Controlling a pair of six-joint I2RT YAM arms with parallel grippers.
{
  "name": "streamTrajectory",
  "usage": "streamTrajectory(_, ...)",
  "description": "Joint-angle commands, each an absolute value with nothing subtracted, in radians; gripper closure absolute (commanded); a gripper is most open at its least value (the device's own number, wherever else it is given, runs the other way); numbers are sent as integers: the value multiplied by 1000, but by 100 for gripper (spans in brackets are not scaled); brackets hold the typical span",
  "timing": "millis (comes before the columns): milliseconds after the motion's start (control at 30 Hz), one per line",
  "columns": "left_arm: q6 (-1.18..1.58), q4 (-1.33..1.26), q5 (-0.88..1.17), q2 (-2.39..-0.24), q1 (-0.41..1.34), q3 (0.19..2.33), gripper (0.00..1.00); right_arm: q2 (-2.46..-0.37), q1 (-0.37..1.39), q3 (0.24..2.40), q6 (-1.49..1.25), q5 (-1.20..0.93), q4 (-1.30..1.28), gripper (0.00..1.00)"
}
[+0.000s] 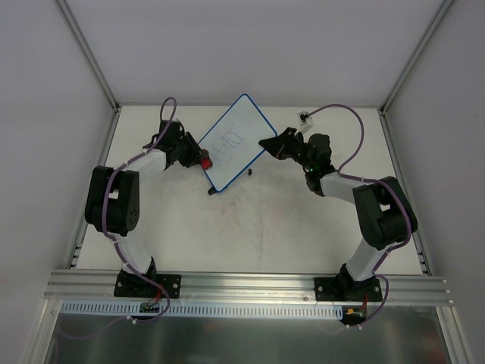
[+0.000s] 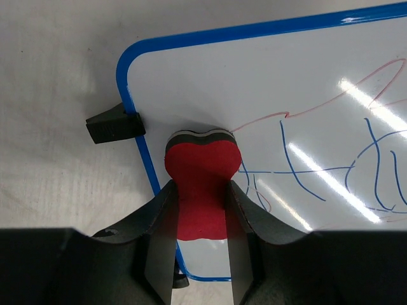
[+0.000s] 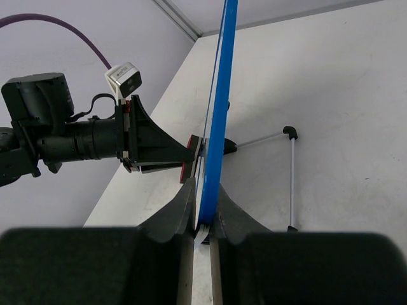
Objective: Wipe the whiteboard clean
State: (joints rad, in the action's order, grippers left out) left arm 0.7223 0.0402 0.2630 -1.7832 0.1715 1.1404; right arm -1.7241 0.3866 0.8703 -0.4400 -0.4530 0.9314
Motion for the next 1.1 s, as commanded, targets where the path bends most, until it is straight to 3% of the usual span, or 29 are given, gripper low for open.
streamTrajectory(0, 764, -118, 244, -1747, 186, 1108, 100, -1733, 391, 884, -365, -492, 973, 95)
streamTrajectory(667, 822, -296, 251, -1894, 196, 1085, 100, -1752, 403, 899, -367, -508, 957, 97)
streamTrajectory(1067, 836, -282, 327, -1930, 227, 1232, 100, -1755, 428, 943, -321, -517, 855, 100)
